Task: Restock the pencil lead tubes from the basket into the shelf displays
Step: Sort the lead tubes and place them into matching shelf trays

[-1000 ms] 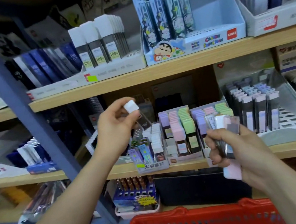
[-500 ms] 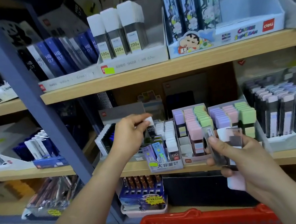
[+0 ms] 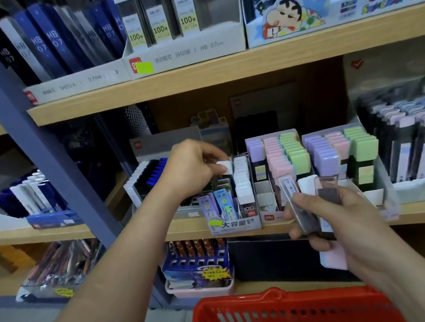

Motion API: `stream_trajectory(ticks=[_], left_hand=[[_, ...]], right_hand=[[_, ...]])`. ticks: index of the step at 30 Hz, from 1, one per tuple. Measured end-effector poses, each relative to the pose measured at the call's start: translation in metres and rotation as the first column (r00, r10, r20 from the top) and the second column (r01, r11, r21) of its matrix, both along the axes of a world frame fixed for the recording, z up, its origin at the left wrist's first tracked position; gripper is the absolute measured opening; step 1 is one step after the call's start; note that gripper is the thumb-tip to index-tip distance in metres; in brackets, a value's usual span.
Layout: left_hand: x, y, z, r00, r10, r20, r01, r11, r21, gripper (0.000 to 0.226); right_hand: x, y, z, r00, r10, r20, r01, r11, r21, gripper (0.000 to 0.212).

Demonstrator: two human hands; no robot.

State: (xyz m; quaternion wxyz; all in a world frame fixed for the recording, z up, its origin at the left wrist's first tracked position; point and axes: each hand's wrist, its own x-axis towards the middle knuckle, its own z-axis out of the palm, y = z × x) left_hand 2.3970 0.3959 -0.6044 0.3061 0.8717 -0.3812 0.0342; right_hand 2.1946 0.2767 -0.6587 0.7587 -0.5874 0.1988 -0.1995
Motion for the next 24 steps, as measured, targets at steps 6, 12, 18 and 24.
stream_trajectory(ticks=[6, 12, 18, 24], left_hand=[[0.003, -0.006, -0.009, 0.999, -0.019, 0.044, 0.015, 0.996, 0.086, 0.016], [0.002, -0.010, -0.003, 0.998, 0.003, 0.058, -0.009, 0.994, 0.113, 0.006], [0.002, -0.012, 0.000, 0.998, 0.012, 0.066, -0.024, 0.984, 0.177, 0.009], [-0.023, -0.007, 0.016, 0.992, -0.128, -0.019, 0.127, 0.991, -0.046, 0.013]], right_hand=[[0.001, -0.002, -0.002, 0.999, 0.032, -0.016, -0.033, 0.999, -0.014, 0.015], [0.004, -0.002, -0.005, 0.998, 0.058, 0.024, -0.058, 0.998, 0.009, 0.011], [0.004, -0.003, -0.002, 0.995, -0.035, 0.096, 0.033, 0.999, 0.023, 0.014], [0.000, -0.004, 0.006, 0.989, -0.096, 0.113, 0.092, 0.995, 0.040, 0.018]])
